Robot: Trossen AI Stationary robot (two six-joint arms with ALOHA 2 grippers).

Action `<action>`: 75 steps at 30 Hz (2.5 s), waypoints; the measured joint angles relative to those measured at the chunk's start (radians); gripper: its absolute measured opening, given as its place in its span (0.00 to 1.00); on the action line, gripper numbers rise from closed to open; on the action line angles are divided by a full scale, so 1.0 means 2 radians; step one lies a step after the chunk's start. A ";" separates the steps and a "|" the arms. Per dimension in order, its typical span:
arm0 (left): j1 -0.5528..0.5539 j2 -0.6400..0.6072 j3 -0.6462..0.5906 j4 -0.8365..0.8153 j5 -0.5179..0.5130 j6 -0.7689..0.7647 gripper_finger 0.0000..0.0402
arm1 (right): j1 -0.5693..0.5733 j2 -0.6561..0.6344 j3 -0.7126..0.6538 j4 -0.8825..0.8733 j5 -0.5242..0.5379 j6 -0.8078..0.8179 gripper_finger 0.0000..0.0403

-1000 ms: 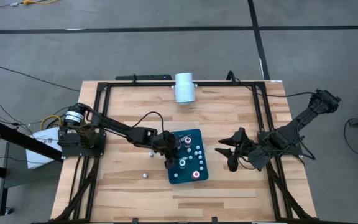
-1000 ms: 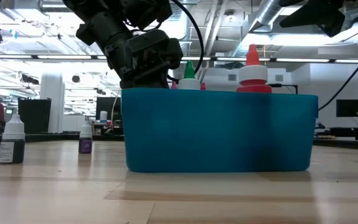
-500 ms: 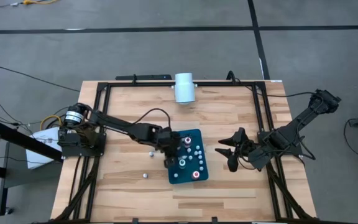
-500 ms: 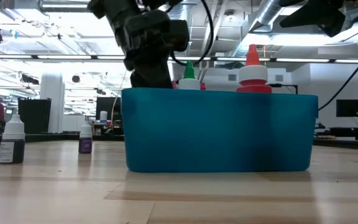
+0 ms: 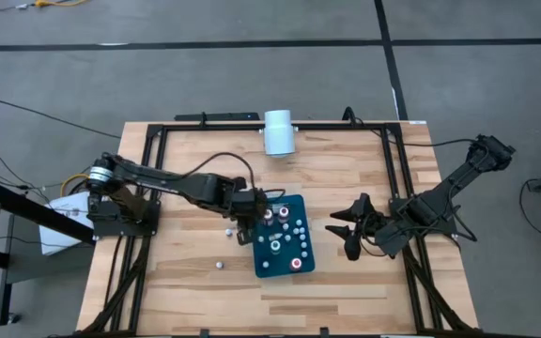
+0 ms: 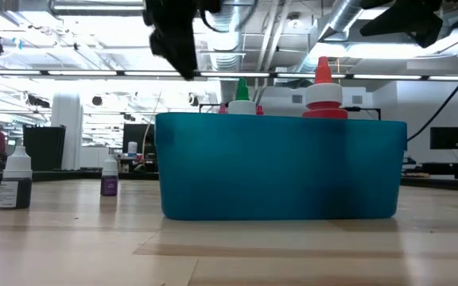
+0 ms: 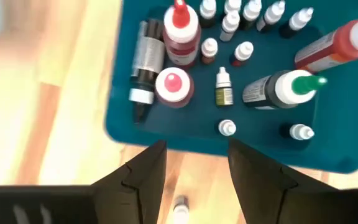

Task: Pick & Place food coloring
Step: Put the small red food coloring bottle into the blue bin

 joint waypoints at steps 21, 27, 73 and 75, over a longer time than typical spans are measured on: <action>-0.146 -0.099 -0.058 -0.173 -0.187 -0.285 0.41 | 0.000 0.000 0.000 -0.002 0.000 -0.009 0.45; -0.190 -0.100 -0.156 -0.092 -0.189 -0.343 0.41 | 0.000 0.000 0.000 -0.001 0.000 -0.008 0.45; -0.373 -0.170 -0.410 0.271 -0.216 -0.463 0.41 | -0.005 0.000 0.000 -0.004 -0.012 0.001 0.45; -0.376 -0.170 -0.410 0.270 -0.219 -0.457 0.41 | -0.005 0.000 0.000 -0.003 -0.012 0.001 0.45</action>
